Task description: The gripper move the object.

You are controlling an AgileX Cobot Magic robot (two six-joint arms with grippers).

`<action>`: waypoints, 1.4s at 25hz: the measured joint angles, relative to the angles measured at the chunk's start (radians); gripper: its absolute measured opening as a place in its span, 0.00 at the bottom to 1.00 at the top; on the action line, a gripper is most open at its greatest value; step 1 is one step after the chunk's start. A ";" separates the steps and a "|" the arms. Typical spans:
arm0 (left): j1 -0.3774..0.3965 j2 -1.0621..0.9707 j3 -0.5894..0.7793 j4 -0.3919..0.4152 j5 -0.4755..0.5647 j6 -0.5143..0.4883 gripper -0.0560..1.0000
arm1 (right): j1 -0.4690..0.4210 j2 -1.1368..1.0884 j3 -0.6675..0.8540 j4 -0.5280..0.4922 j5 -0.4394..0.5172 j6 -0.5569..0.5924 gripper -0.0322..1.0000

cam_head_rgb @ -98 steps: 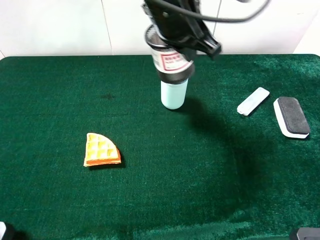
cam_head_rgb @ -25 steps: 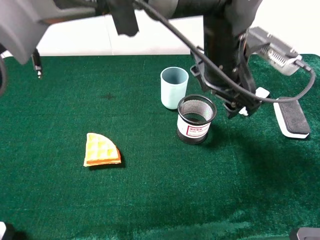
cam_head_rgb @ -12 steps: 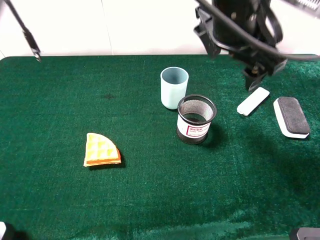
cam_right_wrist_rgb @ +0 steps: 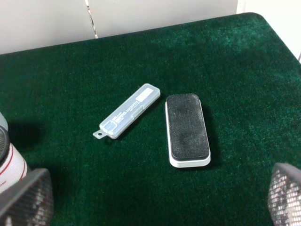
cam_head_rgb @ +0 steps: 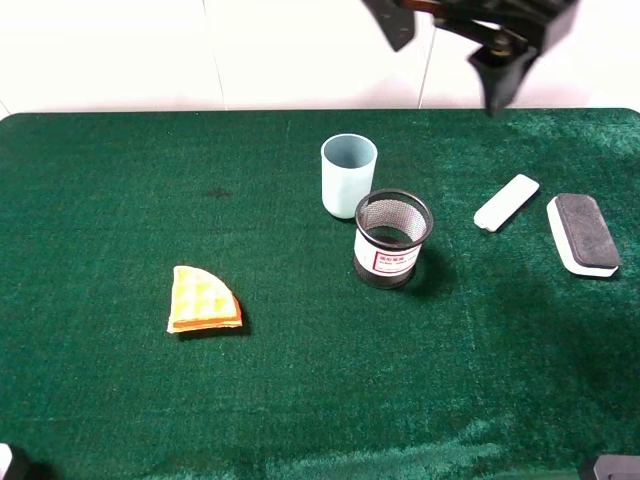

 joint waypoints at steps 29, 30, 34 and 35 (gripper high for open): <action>0.010 -1.065 0.923 0.166 0.001 -0.134 0.94 | 0.000 0.000 0.000 0.000 -0.001 0.000 0.70; 0.010 -1.098 0.940 0.166 0.001 -0.144 0.95 | 0.000 0.000 0.000 0.000 -0.001 0.000 0.70; 0.011 -1.207 1.018 0.168 0.001 -0.204 0.95 | 0.000 0.000 0.000 0.000 0.000 0.000 0.70; 0.018 -1.231 1.043 0.168 0.001 -0.216 0.95 | 0.000 0.000 0.000 0.000 0.000 0.000 0.70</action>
